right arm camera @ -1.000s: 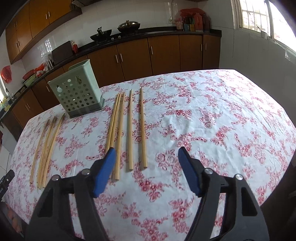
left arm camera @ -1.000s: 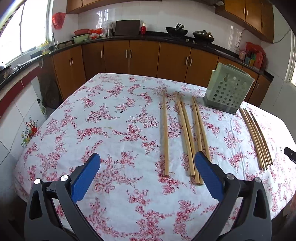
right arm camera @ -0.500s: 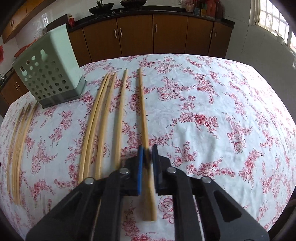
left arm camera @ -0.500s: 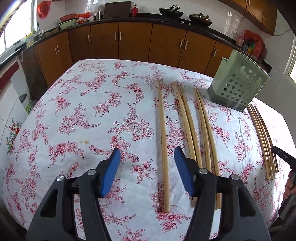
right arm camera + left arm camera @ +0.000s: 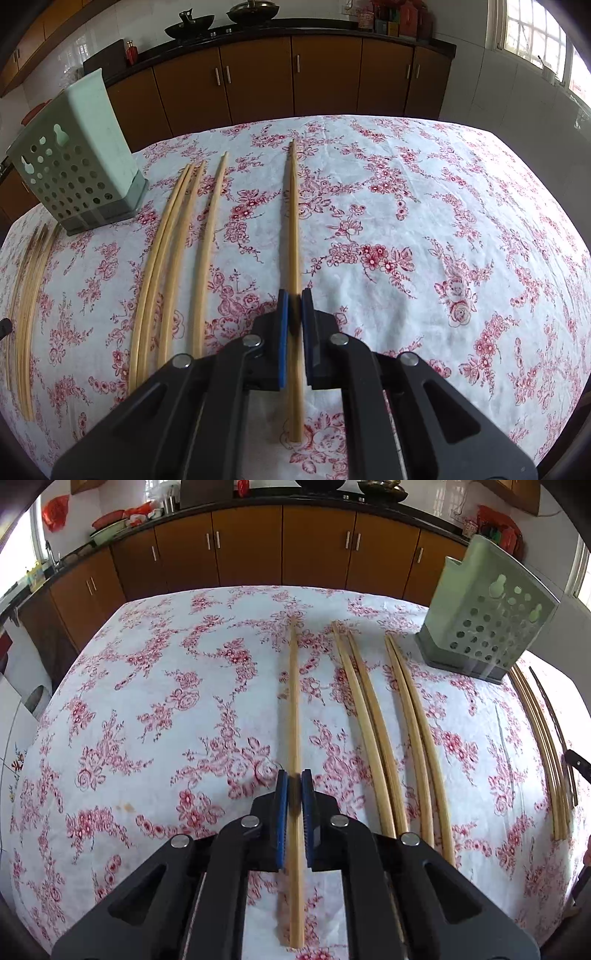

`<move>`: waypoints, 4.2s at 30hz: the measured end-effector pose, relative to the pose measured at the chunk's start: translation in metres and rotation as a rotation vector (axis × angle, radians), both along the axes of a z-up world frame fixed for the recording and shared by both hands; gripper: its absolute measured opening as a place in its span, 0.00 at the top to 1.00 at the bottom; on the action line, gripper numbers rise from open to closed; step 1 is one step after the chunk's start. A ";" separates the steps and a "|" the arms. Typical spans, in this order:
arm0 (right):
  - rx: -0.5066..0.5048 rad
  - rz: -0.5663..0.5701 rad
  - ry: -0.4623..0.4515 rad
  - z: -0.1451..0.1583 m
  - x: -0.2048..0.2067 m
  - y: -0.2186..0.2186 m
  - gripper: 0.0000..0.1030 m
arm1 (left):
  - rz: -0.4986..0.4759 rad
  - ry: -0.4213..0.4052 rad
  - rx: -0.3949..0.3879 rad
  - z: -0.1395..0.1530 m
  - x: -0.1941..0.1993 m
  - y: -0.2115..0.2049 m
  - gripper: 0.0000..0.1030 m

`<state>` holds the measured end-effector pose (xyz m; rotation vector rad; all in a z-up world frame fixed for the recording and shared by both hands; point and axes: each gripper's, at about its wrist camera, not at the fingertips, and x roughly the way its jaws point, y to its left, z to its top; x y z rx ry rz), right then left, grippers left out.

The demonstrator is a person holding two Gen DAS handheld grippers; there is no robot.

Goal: Organize utensils
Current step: 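Lower the left gripper onto one chopstick and close while the right gripper grasps another, then lift the left gripper's chopstick upright while the right gripper lifts its chopstick too, then lower the left gripper's chopstick into the green holder while the right gripper inserts its own, then open both grippers to release the chopsticks into the holder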

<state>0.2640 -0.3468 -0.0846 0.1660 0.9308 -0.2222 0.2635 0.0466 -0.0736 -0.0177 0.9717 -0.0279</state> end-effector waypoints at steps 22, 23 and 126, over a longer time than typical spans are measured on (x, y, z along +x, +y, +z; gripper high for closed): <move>0.000 -0.041 -0.052 -0.003 -0.003 -0.010 0.92 | 0.032 -0.094 -0.003 -0.005 0.016 0.018 0.92; -0.004 -0.041 -0.052 -0.003 -0.005 -0.008 0.92 | 0.032 -0.094 -0.004 -0.005 0.016 0.019 0.92; 0.086 0.148 -0.629 0.219 -0.027 0.047 0.71 | -0.137 -0.467 -0.206 0.208 0.013 -0.088 0.65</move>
